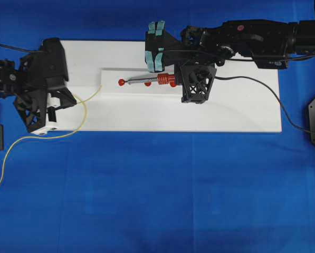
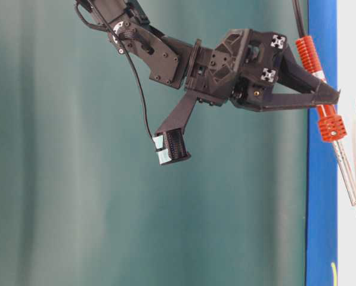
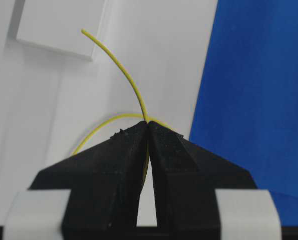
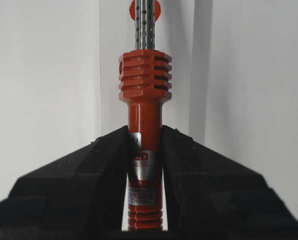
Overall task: Touch the tip of the soldering iron to the tip of the solder at the mark.
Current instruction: 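Pull the solder wire back left and the iron back right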
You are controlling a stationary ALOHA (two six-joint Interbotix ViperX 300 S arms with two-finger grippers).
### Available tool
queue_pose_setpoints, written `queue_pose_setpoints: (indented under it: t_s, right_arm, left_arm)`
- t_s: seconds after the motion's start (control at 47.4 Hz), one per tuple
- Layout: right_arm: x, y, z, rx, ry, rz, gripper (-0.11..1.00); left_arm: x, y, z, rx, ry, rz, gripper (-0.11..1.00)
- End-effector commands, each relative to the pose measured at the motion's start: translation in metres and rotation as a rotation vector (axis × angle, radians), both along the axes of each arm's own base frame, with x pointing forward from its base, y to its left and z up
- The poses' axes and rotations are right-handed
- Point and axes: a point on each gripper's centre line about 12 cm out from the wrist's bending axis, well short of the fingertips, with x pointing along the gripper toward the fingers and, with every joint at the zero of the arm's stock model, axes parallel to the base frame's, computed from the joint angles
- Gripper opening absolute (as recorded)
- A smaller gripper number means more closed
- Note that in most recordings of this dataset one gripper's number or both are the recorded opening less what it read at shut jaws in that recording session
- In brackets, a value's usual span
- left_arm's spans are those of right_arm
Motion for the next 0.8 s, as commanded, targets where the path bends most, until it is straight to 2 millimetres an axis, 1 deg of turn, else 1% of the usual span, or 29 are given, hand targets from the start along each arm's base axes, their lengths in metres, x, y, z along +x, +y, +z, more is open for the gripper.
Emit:
queue_pose_setpoints:
  t_s: [0.0,0.148,0.232,0.316,0.422,0.506,0.675,0.78]
  right_arm:
    - [0.006,-0.001,0.013,-0.015,-0.047,0.000,0.06]
    - [0.006,-0.001,0.015,-0.017,-0.051,0.001,0.06]
    - [0.004,-0.001,0.023,-0.027,-0.072,0.001,0.06]
    - [-0.003,0.000,0.030,-0.034,-0.084,0.003,0.06]
    - [-0.015,0.003,0.038,-0.039,-0.096,0.002,0.06]
    - [-0.030,0.007,0.041,-0.039,-0.098,0.001,0.06]
    - [-0.058,0.013,0.039,-0.029,-0.085,-0.029,0.06]
    - [-0.072,0.015,0.036,-0.023,-0.073,-0.058,0.06]
  left_arm:
    - [0.001,-0.001,0.007,0.003,-0.034,-0.003,0.01]
    - [0.004,0.000,0.007,0.004,-0.031,-0.004,0.01]
    - [0.005,0.000,0.007,0.003,-0.027,-0.004,0.01]
    - [0.005,0.000,0.007,0.002,-0.028,-0.003,0.01]
    - [0.005,0.000,0.007,0.002,-0.028,-0.003,0.01]
    - [0.006,0.000,0.007,0.004,-0.029,-0.003,0.01]
    - [0.006,0.000,0.007,0.003,-0.031,-0.003,0.01]
    - [0.006,0.000,0.007,0.002,-0.029,-0.003,0.01]
